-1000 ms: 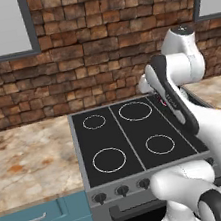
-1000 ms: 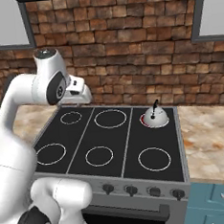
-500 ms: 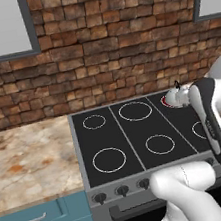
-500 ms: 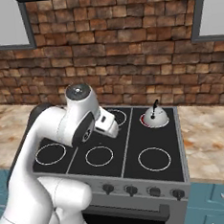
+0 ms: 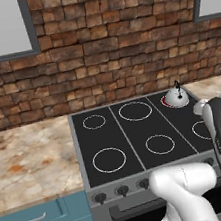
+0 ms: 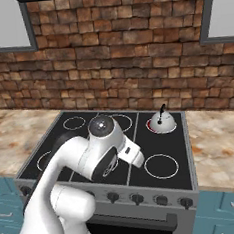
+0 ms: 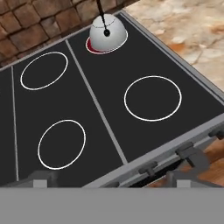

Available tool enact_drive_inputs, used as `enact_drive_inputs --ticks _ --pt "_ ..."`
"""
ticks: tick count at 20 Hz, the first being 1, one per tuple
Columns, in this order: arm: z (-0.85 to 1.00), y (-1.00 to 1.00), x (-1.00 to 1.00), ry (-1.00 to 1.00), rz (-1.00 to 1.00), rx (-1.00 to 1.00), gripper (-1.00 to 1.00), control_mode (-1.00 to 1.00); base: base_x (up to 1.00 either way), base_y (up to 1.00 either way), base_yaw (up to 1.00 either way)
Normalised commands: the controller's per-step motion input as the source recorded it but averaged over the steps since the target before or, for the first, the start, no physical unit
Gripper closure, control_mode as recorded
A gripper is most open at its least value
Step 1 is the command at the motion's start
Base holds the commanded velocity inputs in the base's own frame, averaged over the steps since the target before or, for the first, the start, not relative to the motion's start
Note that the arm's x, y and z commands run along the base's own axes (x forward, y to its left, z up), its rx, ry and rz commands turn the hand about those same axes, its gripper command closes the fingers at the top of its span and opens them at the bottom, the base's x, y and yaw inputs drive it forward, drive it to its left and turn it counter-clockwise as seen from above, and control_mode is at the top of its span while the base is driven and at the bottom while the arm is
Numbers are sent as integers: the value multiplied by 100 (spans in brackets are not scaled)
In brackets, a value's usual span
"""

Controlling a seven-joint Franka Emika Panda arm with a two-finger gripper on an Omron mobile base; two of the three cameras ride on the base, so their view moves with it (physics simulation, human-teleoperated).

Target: Lower the heat of the kettle.

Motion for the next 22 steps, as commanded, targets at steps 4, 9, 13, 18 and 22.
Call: enact_drive_inputs --ticks 4,9,13,18,22 --pt "-20 -61 -22 -17 1 -3 -100 -100 0 0 0" --pt "-13 -49 -12 -14 14 -21 -100 -100 0 0 0" --pt "-24 -46 -10 -7 21 -28 -100 -100 0 0 0" --pt "-42 -34 -23 -12 22 -33 -100 -100 0 0 0" --pt "-49 -9 -10 -15 27 -41 -100 -100 0 0 0"
